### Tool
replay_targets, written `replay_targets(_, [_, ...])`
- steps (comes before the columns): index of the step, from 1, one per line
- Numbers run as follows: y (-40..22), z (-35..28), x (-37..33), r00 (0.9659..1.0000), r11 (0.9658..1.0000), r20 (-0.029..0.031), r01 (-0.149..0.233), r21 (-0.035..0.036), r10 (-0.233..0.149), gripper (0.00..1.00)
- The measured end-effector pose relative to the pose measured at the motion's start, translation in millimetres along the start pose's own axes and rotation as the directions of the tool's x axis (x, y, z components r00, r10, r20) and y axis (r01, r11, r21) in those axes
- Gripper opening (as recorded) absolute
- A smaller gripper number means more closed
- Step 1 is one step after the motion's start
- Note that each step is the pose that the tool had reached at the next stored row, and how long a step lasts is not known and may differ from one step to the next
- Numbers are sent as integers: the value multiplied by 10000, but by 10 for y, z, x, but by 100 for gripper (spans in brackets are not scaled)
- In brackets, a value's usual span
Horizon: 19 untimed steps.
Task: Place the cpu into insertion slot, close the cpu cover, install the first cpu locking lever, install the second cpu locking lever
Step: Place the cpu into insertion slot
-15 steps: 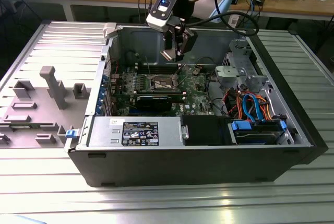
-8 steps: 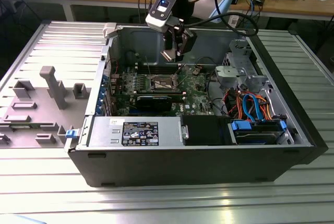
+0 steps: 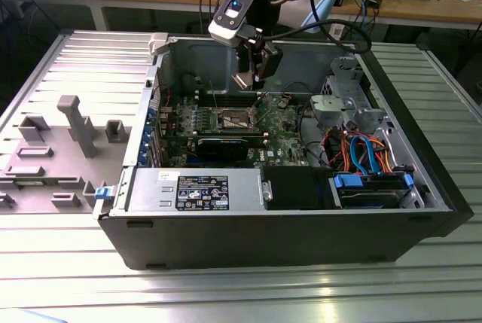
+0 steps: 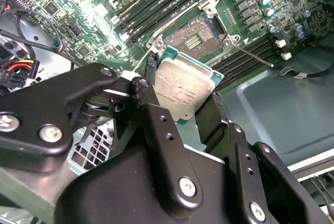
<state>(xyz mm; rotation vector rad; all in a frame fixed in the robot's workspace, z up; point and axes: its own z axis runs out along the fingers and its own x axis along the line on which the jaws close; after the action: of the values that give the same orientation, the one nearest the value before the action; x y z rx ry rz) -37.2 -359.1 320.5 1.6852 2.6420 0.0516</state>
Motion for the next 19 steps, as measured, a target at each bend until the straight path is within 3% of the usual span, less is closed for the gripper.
replay_targets(13, [-1,19,0,9990,9990,14,-442,-6,442,55])
replay_targets(19, [-1,33,0,9962,9963,27,-865,-11,865,55])
